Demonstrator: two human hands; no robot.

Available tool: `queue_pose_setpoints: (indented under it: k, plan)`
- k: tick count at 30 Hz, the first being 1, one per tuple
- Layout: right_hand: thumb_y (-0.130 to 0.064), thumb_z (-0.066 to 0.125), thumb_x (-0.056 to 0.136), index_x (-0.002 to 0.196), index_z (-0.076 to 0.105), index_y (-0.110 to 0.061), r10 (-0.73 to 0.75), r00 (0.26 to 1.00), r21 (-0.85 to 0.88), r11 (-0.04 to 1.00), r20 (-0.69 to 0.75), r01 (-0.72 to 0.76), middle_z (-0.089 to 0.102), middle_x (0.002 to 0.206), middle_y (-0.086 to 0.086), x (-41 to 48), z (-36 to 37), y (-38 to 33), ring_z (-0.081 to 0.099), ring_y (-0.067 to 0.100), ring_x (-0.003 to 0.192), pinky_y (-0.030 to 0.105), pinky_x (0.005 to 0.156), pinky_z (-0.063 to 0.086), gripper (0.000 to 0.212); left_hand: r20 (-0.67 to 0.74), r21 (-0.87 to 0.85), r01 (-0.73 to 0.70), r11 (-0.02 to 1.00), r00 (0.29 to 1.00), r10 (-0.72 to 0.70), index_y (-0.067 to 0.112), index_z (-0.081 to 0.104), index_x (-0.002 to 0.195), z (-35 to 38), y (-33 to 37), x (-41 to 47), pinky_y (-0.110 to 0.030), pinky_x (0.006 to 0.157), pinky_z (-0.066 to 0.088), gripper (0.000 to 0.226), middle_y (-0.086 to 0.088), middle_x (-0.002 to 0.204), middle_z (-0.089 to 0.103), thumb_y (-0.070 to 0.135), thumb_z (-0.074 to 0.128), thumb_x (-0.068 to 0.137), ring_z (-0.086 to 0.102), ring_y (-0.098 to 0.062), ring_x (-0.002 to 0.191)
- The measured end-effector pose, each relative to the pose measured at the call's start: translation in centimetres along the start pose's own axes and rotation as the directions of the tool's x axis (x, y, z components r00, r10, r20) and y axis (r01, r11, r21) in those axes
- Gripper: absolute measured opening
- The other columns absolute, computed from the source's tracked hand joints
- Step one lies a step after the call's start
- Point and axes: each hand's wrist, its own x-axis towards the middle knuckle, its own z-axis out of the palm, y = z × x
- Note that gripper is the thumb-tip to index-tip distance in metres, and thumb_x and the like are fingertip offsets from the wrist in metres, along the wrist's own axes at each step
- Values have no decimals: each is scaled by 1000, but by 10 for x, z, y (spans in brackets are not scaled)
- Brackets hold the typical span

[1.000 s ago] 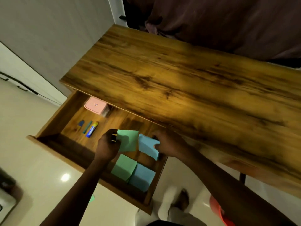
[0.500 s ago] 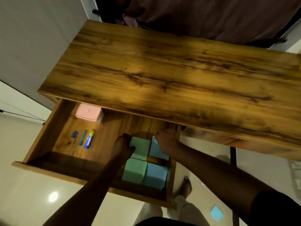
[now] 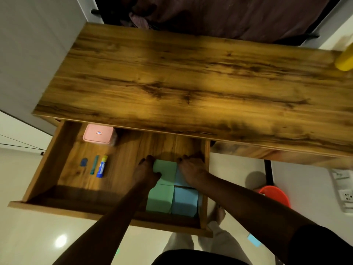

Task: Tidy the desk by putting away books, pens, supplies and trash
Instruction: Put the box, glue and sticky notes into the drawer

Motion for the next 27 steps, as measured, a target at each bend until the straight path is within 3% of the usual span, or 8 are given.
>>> queue_pose_setpoints:
  k: [8, 12, 17, 21, 24, 27]
  plan:
    - [-11, 58, 99, 123, 61, -5, -26, 998, 14, 1000, -56, 27, 70, 116, 15, -11, 2, -2, 70, 35, 103, 45, 85, 57, 25, 14, -13, 5, 1000, 1000, -5, 16, 50, 134, -3, 4, -6, -37, 84, 57, 69, -11, 129, 56, 23, 86, 75, 59, -31, 112]
    - [-10, 69, 91, 116, 69, -11, -17, 981, 306, 949, -196, 78, 73, 111, 11, -25, -6, 12, 72, 30, 100, 40, 85, 59, 26, -117, -6, -60, 998, 991, 59, 20, 51, 133, -13, 29, -22, -47, 88, 58, 66, -9, 134, 49, 25, 84, 76, 57, -33, 116]
    - [-28, 70, 88, 103, 67, -23, 233, 880, 700, 700, -413, 143, 72, 101, -3, -67, 4, 44, 70, 17, 94, 34, 79, 59, 16, -199, -84, -246, 966, 954, 226, 23, 62, 122, -22, 87, -54, -32, 78, 54, 38, -1, 119, 63, 28, 76, 87, 66, -21, 98]
    - [-22, 71, 88, 103, 73, -21, 479, 806, 906, 392, -348, 159, 74, 101, -9, -138, 36, 75, 69, 6, 93, 24, 80, 56, 15, -182, -108, -401, 910, 907, 378, 28, 63, 113, -10, 140, -95, -26, 72, 52, 27, 10, 109, 62, 31, 74, 89, 63, -10, 87]
    - [-19, 74, 89, 100, 75, -17, 635, 711, 948, 277, -302, 156, 76, 97, -7, -199, 73, 85, 71, 6, 91, 18, 80, 56, 11, -92, -170, -454, 875, 891, 444, 31, 62, 111, 15, 172, -126, -31, 76, 57, 24, 15, 106, 62, 32, 73, 89, 62, -5, 90]
    - [-19, 73, 90, 98, 75, -19, 741, 644, 980, 177, -191, 88, 76, 95, -11, -255, 113, 84, 71, 3, 90, 20, 78, 57, 8, -7, -198, -546, 814, 831, 556, 28, 63, 115, 47, 197, -157, -39, 79, 59, 28, 13, 110, 65, 28, 74, 88, 63, -4, 90]
